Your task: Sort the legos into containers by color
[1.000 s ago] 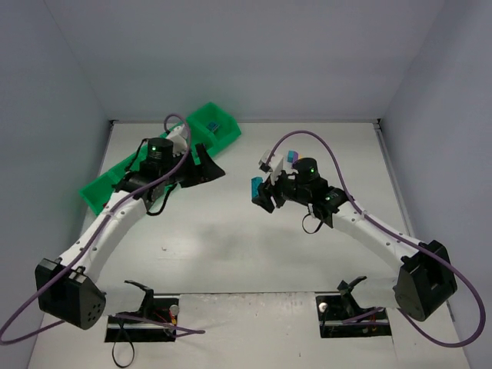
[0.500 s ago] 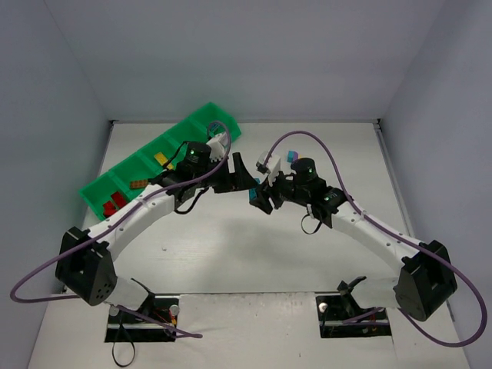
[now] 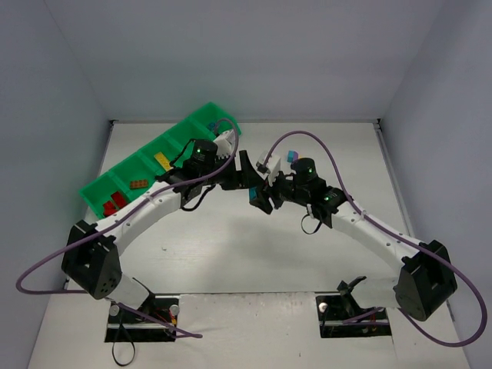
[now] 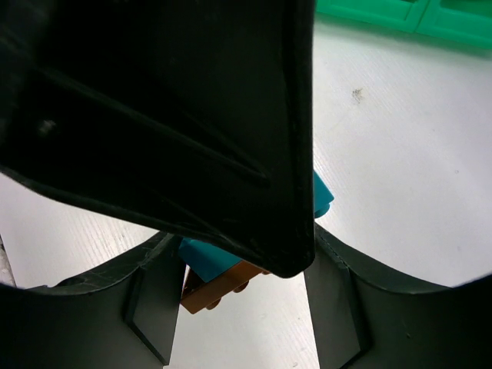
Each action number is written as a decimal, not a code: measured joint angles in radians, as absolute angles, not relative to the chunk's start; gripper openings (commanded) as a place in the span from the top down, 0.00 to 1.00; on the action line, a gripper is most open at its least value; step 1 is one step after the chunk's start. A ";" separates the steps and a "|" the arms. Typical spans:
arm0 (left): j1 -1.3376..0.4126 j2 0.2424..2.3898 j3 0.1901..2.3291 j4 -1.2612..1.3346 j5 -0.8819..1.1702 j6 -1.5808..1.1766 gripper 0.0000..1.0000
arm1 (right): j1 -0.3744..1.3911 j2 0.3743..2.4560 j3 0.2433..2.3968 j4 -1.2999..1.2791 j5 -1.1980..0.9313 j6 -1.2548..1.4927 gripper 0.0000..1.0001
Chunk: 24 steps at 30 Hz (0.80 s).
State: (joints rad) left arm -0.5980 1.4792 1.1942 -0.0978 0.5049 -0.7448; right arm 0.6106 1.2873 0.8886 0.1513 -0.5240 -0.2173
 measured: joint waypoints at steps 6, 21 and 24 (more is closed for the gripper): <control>-0.608 1.525 1.195 -0.099 0.510 -0.745 0.47 | 0.611 1.288 0.890 0.149 -0.523 -0.218 0.97; -0.609 1.530 1.201 -0.092 0.518 -0.747 0.98 | 0.611 1.291 0.891 0.148 -0.493 -0.219 0.37; -0.609 1.530 1.201 -0.091 0.524 -0.729 0.98 | 0.611 1.291 0.891 0.146 -0.490 -0.215 0.22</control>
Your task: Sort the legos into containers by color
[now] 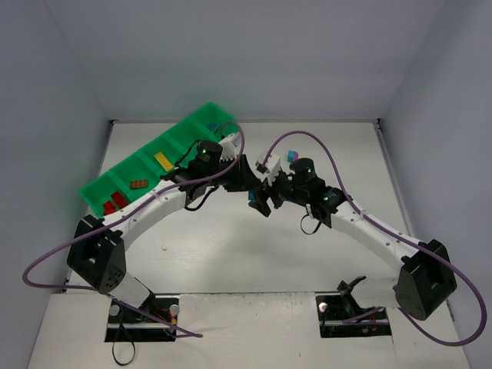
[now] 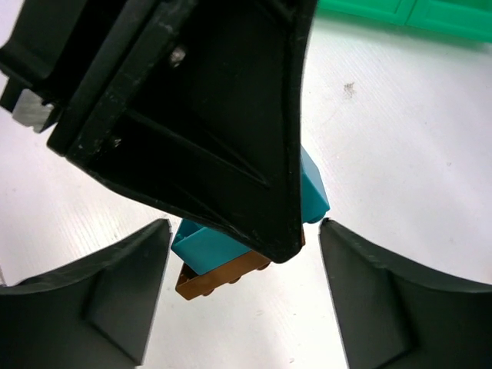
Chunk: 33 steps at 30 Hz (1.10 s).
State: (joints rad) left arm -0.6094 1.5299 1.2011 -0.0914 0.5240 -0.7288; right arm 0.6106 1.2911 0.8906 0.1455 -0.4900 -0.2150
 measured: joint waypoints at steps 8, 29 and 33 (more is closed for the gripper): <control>-0.597 1.530 1.201 -0.091 0.525 -0.708 0.98 | 0.611 1.291 0.891 0.140 -0.475 -0.205 0.15; -0.595 1.481 1.126 0.090 0.416 -0.823 0.98 | 0.611 1.287 0.848 0.180 -0.381 -0.058 0.61; -0.595 1.475 1.111 0.109 0.412 -0.833 0.98 | 0.611 1.282 0.848 0.199 -0.373 -0.044 0.60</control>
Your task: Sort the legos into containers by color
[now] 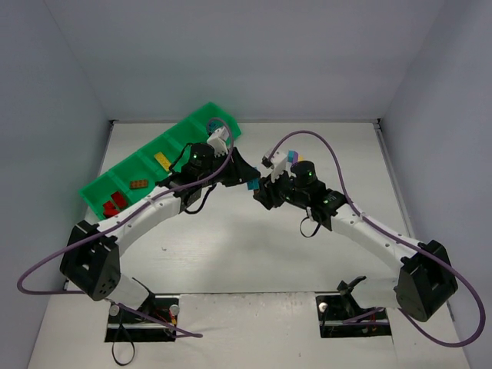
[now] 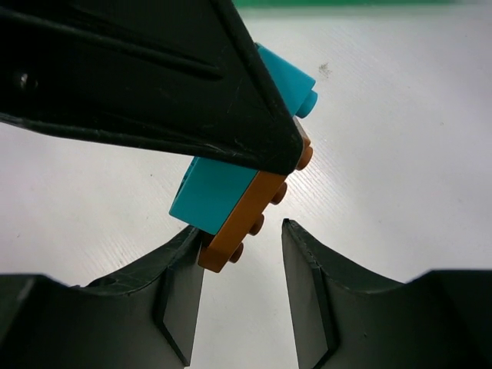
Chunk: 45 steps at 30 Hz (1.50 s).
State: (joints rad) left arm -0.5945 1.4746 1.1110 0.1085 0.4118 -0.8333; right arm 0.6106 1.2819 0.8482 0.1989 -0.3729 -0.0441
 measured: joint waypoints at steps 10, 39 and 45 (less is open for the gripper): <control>-0.594 1.467 1.082 0.158 0.395 -0.859 0.98 | 0.615 1.273 0.839 0.227 -0.353 -0.004 1.00; -0.377 1.636 1.398 -0.097 0.205 -0.550 0.97 | 0.459 1.182 0.743 0.211 -0.273 -0.005 1.00; -0.337 1.902 1.654 -0.022 0.069 -0.422 0.92 | 0.459 1.142 0.743 0.193 -0.310 0.009 1.00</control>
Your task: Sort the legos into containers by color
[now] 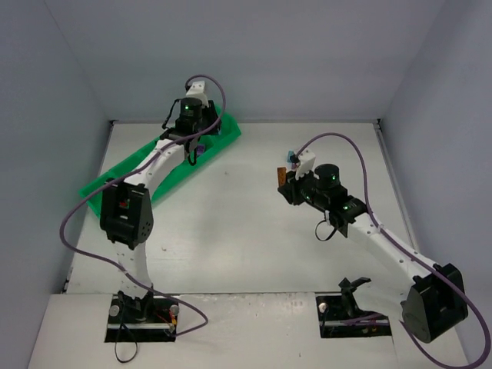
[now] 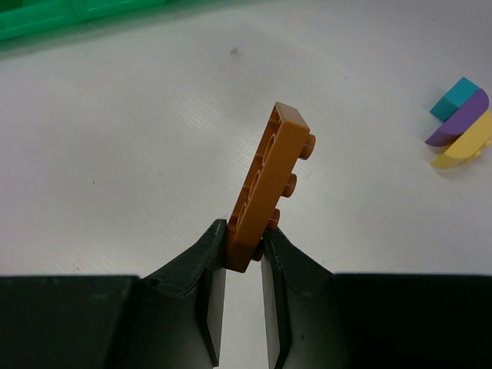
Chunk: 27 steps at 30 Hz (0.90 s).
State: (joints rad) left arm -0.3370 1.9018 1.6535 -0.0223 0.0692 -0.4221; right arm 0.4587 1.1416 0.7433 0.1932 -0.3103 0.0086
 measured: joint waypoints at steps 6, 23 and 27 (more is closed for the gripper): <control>-0.331 2.173 1.880 0.041 -0.001 -0.347 0.88 | 0.460 1.130 0.743 0.167 -0.359 0.019 1.00; -0.311 2.470 2.139 0.114 -0.088 -0.280 0.31 | 0.474 1.159 0.767 0.097 -0.410 -0.017 1.00; -0.307 2.416 2.089 0.105 -0.086 -0.271 0.21 | 0.484 1.208 0.802 0.091 -0.413 -0.040 1.00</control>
